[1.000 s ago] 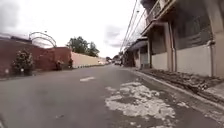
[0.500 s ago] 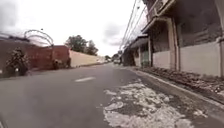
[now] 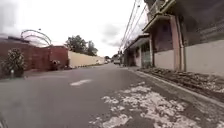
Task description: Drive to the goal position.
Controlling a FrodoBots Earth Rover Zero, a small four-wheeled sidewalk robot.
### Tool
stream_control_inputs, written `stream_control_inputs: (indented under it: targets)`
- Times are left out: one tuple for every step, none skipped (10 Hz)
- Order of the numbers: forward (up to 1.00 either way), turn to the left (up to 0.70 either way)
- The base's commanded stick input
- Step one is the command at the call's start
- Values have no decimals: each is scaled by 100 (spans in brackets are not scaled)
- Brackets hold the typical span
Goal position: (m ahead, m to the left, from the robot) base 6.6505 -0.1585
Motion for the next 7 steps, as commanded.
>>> stream_control_inputs:
  targets:
    - [70,0]
    - [70,0]
    - [70,0]
    - [70,0]
    - [70,0]
    - [70,0]
    - [70,0]
